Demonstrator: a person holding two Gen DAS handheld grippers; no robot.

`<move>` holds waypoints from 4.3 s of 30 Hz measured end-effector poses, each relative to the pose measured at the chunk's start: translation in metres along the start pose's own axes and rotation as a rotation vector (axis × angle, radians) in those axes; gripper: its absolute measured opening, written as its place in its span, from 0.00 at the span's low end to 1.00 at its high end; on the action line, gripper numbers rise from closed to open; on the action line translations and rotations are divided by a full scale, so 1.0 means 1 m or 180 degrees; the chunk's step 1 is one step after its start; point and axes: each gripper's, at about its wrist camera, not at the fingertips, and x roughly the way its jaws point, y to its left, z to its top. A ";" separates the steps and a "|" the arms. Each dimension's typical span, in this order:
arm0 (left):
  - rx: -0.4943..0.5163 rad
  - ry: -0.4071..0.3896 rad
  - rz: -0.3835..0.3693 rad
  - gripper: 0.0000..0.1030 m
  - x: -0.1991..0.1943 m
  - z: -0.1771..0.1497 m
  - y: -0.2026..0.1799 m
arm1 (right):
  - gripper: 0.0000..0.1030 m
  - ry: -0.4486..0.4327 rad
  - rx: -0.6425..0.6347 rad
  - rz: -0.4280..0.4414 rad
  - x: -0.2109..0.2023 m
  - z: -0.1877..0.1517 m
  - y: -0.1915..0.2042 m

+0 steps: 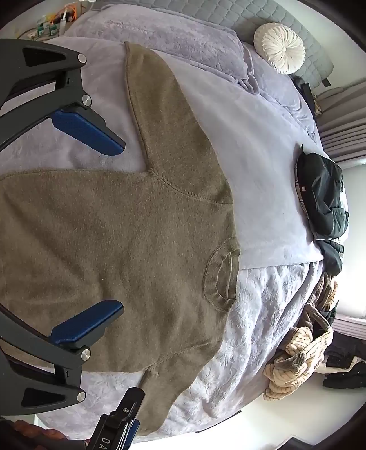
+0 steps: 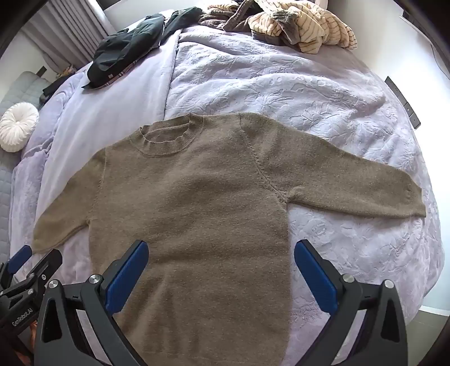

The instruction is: Fold small clothes

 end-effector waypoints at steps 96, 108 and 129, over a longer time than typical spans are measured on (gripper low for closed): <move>-0.0328 0.0169 -0.0192 1.00 0.037 -0.008 0.031 | 1.00 -0.0224 -0.0264 -0.0162 0.023 0.004 0.028; -0.0507 0.0229 -0.0338 1.00 0.062 -0.015 0.052 | 1.00 -0.0184 -0.0420 -0.0105 0.031 -0.001 0.047; -0.2489 -0.0190 -0.0592 1.00 0.176 -0.082 0.322 | 1.00 0.0518 -0.1262 -0.0086 0.106 -0.083 0.161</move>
